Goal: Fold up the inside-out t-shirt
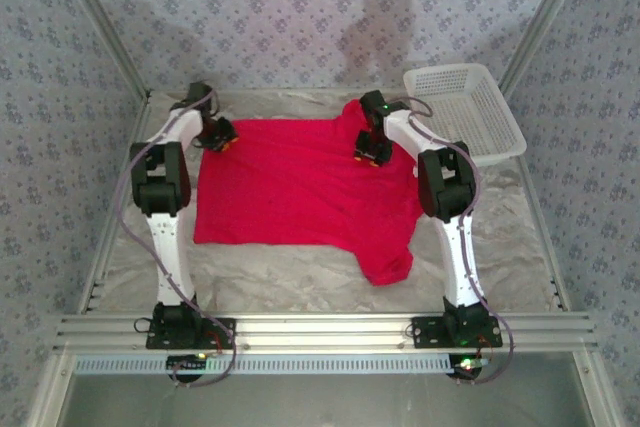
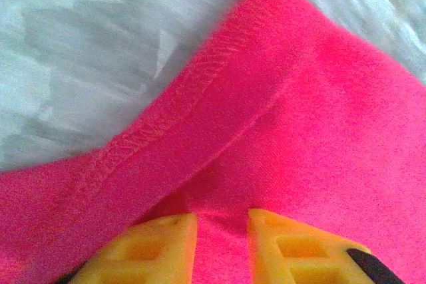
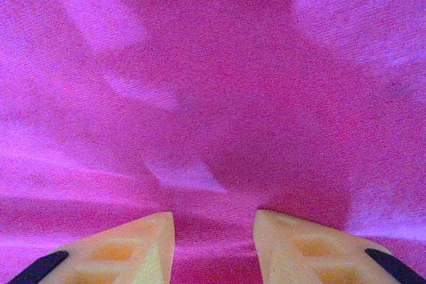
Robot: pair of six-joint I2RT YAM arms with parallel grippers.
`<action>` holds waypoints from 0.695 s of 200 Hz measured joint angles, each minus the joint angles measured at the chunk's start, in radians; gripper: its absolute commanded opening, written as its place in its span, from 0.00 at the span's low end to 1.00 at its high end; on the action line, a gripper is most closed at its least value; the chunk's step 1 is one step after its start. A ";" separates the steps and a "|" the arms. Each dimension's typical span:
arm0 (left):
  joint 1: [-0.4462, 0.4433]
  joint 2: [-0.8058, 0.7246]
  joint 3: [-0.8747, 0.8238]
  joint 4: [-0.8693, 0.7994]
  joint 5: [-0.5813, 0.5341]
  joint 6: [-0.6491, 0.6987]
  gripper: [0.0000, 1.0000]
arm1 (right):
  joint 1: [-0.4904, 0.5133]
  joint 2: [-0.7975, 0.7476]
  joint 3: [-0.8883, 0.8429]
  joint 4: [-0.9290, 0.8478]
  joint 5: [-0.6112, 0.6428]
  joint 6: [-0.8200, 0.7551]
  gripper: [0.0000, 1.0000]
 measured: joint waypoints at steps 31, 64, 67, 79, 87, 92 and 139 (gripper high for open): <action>0.100 0.076 0.136 -0.068 0.046 0.002 0.27 | -0.004 -0.006 -0.014 0.010 -0.004 -0.001 0.36; 0.145 0.182 0.330 -0.163 0.049 0.025 0.28 | -0.008 -0.008 -0.016 0.010 -0.007 -0.034 0.36; 0.148 0.189 0.344 -0.174 0.051 0.025 0.28 | -0.009 -0.008 -0.016 0.009 -0.006 -0.037 0.36; 0.153 0.210 0.395 -0.212 0.052 0.032 0.28 | -0.011 -0.008 -0.012 0.003 -0.007 -0.046 0.36; 0.153 0.213 0.415 -0.228 0.038 0.037 0.28 | -0.011 -0.008 -0.008 -0.001 -0.007 -0.055 0.38; 0.153 0.213 0.425 -0.239 0.032 0.039 0.29 | -0.011 -0.008 -0.005 -0.004 -0.006 -0.064 0.39; 0.077 0.111 0.378 -0.242 -0.071 0.101 0.41 | 0.013 -0.023 0.002 0.024 -0.103 -0.120 0.47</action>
